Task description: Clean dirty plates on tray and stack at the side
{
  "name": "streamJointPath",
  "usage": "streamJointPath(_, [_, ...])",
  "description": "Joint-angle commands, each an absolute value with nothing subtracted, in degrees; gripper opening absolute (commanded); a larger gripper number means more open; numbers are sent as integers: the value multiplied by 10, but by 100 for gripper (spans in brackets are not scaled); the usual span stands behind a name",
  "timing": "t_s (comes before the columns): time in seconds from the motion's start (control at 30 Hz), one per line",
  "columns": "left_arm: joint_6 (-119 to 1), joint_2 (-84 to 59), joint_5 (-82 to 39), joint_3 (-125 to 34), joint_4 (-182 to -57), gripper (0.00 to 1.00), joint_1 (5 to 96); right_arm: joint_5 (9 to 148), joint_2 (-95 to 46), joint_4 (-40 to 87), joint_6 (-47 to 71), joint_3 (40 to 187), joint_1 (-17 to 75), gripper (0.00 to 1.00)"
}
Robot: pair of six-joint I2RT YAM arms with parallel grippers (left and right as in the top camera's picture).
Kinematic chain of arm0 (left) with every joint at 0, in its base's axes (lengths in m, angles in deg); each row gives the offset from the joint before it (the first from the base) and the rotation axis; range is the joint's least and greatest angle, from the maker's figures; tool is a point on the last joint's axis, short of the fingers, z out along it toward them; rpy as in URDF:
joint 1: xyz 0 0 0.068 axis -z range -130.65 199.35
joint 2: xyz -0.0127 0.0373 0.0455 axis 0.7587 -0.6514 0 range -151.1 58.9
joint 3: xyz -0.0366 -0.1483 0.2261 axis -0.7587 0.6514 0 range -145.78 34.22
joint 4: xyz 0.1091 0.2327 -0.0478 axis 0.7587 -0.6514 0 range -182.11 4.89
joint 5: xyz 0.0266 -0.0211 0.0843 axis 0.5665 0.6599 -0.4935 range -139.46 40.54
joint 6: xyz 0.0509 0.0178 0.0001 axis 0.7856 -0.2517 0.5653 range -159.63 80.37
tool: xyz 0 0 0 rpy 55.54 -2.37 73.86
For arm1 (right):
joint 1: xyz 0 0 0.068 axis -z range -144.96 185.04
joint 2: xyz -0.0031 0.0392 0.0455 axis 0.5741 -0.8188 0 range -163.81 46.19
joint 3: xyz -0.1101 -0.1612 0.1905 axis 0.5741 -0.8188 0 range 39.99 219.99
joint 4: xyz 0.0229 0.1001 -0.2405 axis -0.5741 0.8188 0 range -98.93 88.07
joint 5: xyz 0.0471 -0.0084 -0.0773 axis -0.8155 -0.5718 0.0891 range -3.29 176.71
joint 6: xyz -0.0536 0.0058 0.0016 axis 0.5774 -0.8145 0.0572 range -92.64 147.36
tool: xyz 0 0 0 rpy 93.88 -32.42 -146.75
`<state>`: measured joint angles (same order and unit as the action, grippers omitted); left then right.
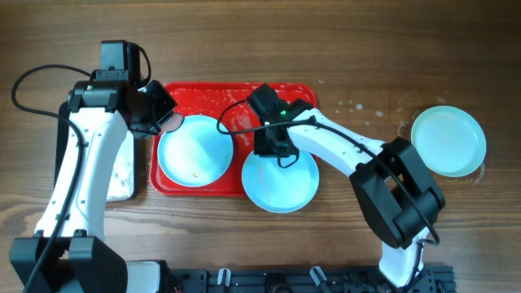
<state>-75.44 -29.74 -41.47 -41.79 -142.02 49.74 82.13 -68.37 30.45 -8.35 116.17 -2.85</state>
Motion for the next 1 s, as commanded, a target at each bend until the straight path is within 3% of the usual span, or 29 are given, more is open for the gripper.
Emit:
streamJointPath(0.0, [-743,-301,-420,-414,-1422,4,499,861,-699,274,-86,1156,-23,22])
streamJointPath(0.63, [-743,-301,-420,-414,-1423,4,499,895,-699,144,34,1158,68,28])
streamJointPath(0.97, [-743,-301,-444,-414,-1454,4,499,743,-669,240,83,1298,44,32])
